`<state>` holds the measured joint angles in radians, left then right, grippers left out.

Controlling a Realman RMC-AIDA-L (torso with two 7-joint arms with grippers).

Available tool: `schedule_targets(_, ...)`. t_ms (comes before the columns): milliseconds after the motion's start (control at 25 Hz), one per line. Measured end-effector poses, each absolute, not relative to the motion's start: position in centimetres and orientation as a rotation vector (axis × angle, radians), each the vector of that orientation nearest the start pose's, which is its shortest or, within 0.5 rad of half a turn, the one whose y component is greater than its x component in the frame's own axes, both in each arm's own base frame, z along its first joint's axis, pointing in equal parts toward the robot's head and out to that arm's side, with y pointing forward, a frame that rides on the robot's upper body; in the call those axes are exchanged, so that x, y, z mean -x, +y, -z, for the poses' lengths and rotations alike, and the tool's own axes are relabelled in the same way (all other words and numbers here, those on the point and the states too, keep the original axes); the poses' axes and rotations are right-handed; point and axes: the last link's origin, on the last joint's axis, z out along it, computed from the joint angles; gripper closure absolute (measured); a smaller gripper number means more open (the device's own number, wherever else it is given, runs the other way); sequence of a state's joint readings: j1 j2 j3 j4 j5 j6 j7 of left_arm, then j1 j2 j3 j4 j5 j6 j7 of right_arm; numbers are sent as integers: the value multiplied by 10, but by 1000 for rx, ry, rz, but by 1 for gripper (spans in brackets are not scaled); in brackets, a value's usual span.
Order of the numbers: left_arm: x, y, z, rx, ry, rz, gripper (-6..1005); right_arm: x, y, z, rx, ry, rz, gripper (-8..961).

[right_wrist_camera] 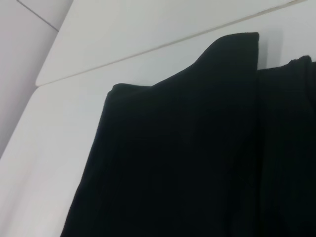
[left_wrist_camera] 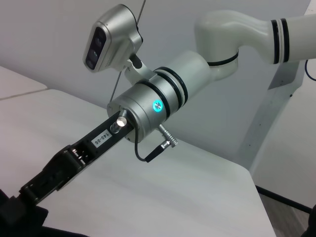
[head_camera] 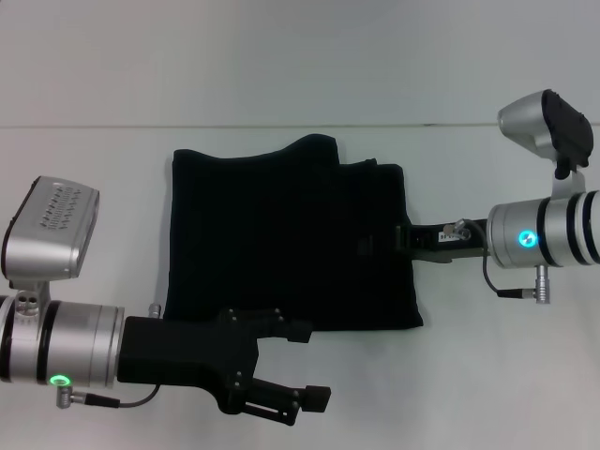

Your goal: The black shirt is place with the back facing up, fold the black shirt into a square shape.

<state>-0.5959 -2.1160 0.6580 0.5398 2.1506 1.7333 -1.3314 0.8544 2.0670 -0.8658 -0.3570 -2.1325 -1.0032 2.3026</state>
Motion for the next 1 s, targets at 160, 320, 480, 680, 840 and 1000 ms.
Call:
schedule_targets(160, 239, 297, 38, 3019, -612, 797, 52, -227, 408, 62, 2294, 1701, -392, 625)
schedule_targets(320, 239, 297, 38, 3020, -614, 796, 52, -226, 407, 59, 2299, 1713, -392, 629)
schedule_targets(480, 238, 298, 38, 3020, -610, 795, 52, -226, 408, 58, 2293, 1724, -396, 627)
schedule_targets(680, 238, 300, 39, 3016, -608, 789, 52, -224, 409, 55, 2297, 1724, -406, 627)
schedule_targets(840, 238, 300, 39, 3014, -606, 787, 53, -223, 409, 57, 2302, 1723, -408, 628)
schedule_targets(1000, 238, 300, 39, 3015, -609, 788, 53, -221, 409, 59, 2304, 1716, -406, 628)
